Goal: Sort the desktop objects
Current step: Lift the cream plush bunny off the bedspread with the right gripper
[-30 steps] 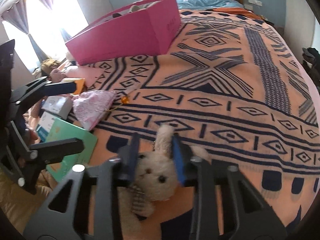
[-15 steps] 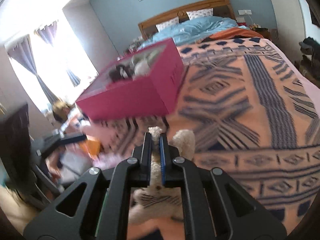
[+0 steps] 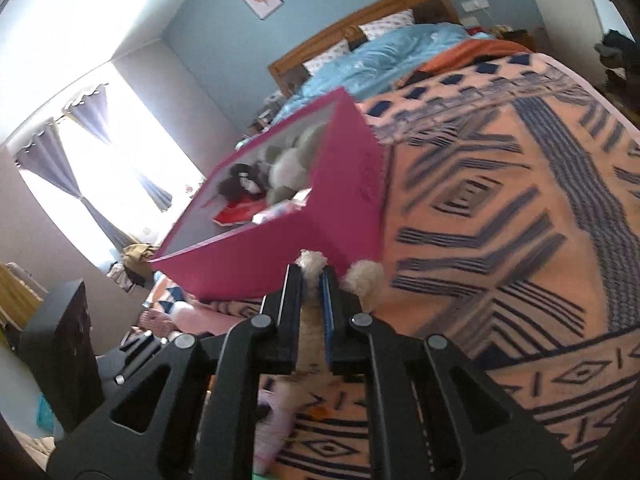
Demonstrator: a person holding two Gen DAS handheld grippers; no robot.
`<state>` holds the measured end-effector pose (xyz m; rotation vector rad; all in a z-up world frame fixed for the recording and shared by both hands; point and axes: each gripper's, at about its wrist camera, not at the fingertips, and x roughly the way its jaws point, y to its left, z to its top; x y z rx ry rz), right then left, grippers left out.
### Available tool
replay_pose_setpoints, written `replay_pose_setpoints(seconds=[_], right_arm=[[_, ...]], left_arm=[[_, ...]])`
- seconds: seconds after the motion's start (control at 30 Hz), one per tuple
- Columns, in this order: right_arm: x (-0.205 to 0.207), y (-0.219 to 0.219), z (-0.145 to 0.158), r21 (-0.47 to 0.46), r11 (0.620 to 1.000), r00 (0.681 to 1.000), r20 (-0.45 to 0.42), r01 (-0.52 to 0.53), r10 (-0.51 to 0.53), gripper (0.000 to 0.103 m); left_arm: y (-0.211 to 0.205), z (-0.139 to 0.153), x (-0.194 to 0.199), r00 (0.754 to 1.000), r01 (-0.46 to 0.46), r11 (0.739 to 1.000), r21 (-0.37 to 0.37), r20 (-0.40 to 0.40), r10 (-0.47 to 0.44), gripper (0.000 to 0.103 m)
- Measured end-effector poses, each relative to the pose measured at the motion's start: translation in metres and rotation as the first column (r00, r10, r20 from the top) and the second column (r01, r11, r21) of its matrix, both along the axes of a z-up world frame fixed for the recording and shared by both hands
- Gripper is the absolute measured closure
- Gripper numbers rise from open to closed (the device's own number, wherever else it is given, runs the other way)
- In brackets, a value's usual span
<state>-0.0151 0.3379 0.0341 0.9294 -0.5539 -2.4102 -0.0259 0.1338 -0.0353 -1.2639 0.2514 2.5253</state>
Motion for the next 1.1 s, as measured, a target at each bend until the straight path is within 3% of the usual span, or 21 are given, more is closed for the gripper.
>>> replay_pose_setpoints(seconds=[0.2,0.37,0.5,0.6,0.8,0.9,1.1], right_arm=[[0.006,0.018,-0.004,0.122,0.992,1.000,0.005,0.026,-0.027,0.084],[0.017,0.012,-0.006,0.272,0.962,0.999,-0.026,-0.029,0.037,0.083],[0.025,0.009,-0.005,0.354,0.934,0.995,-0.063,-0.050,0.076,0.047],[0.035,0.005,-0.003,0.388,0.918,0.988,-0.094,-0.080,0.126,0.047],[0.040,0.000,-0.012,0.340,0.920,0.978,-0.005,-0.194,0.208,0.043],[0.038,0.000,-0.026,0.346,0.918,0.981,0.059,-0.192,0.183,0.043],[0.043,0.024,-0.035,0.198,0.970,0.983,0.145,-0.143,0.116,0.043]], left_arm=[[-0.002,0.008,-0.017,0.999,-0.043,0.999,-0.014,-0.034,0.042,0.013],[-0.001,0.011,-0.030,0.997,-0.065,0.997,-0.035,-0.044,0.063,0.013],[0.005,0.009,-0.034,0.998,-0.055,0.998,-0.041,-0.037,0.054,0.013],[0.010,0.005,-0.035,0.999,-0.043,0.998,-0.055,-0.028,0.042,0.013],[0.009,0.000,-0.033,0.999,-0.033,0.999,-0.043,-0.005,0.033,0.013],[0.005,0.002,-0.027,1.000,-0.004,1.000,-0.015,0.005,0.004,0.013],[0.014,0.009,-0.009,0.991,0.136,0.990,0.036,0.008,-0.136,0.014]])
